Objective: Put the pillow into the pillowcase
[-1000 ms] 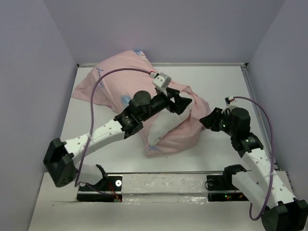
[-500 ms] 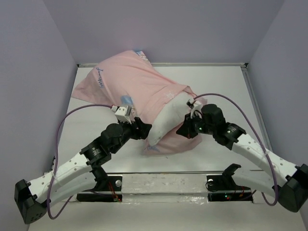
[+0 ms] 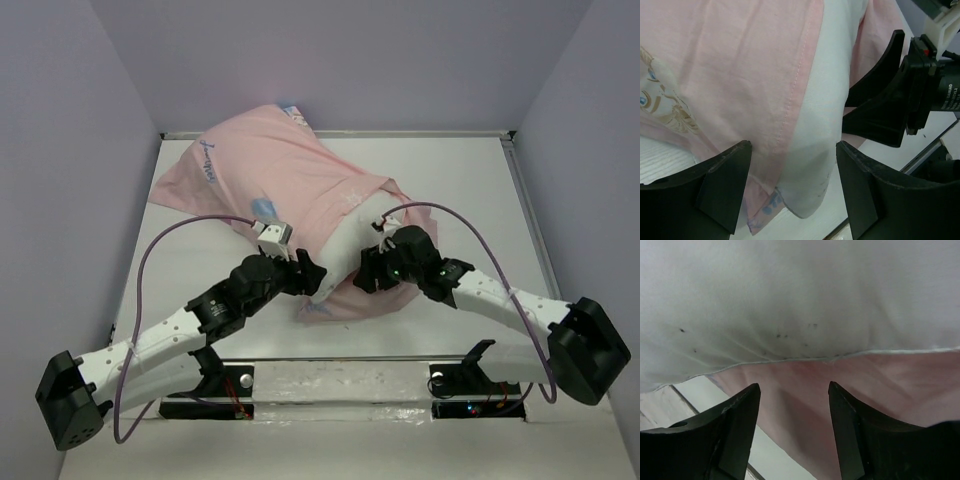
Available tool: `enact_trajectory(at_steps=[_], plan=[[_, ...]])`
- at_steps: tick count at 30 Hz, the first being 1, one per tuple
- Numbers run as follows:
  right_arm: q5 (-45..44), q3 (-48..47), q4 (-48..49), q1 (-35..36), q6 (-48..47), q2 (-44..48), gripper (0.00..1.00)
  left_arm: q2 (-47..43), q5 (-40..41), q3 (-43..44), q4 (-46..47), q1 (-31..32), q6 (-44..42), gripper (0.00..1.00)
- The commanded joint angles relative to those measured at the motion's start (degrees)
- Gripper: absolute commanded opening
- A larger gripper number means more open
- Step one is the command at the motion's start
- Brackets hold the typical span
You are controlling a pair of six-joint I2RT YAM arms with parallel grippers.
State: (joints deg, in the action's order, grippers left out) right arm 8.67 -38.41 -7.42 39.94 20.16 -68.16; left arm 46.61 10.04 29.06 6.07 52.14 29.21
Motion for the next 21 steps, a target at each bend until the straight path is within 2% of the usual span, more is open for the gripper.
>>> enact_trajectory(at_steps=[1,5,8,9,10,11,12,13,18,21], plan=[[10.3,2.9,12.15,1.72,-3.29,-2.85,0.64,0.59,-0.81,-0.93,4.3,0.33,-1.0,0.79],[10.41,3.08,14.97,2.24,-4.34,-8.02,0.65,1.03,-1.25,-0.5,4.3,0.33,-1.35,0.78],[11.02,2.73,15.59,2.24,-3.99,-9.71,0.57,0.85,-1.69,-0.14,4.22,0.42,-1.61,0.78],[10.85,2.9,16.03,2.24,-3.56,-9.62,0.36,0.94,-1.69,-0.06,4.13,0.51,-1.7,0.78],[10.41,2.99,16.12,2.24,-3.29,-9.27,0.24,1.37,-1.78,-0.14,4.22,0.51,-1.79,0.78],[9.88,3.25,16.21,2.24,-2.94,-7.53,0.08,1.64,-1.87,-0.06,4.13,0.59,-1.88,0.78],[9.27,3.43,16.21,2.77,-2.68,-6.21,0.03,2.08,-1.96,-0.05,4.22,0.68,-2.05,0.78],[7.96,3.96,15.51,2.77,-2.32,-4.8,0.0,3.13,-2.31,0.21,4.48,0.77,-2.31,0.78],[6.1,3.87,9.81,3.3,-2.23,7.74,0.0,8.05,-0.2,1.52,6.41,0.95,-3.11,0.77],[9.42,2.91,4.1,4.61,-3.45,12.6,0.0,10.86,2.96,2.4,8.86,0.95,-2.5,0.73]])
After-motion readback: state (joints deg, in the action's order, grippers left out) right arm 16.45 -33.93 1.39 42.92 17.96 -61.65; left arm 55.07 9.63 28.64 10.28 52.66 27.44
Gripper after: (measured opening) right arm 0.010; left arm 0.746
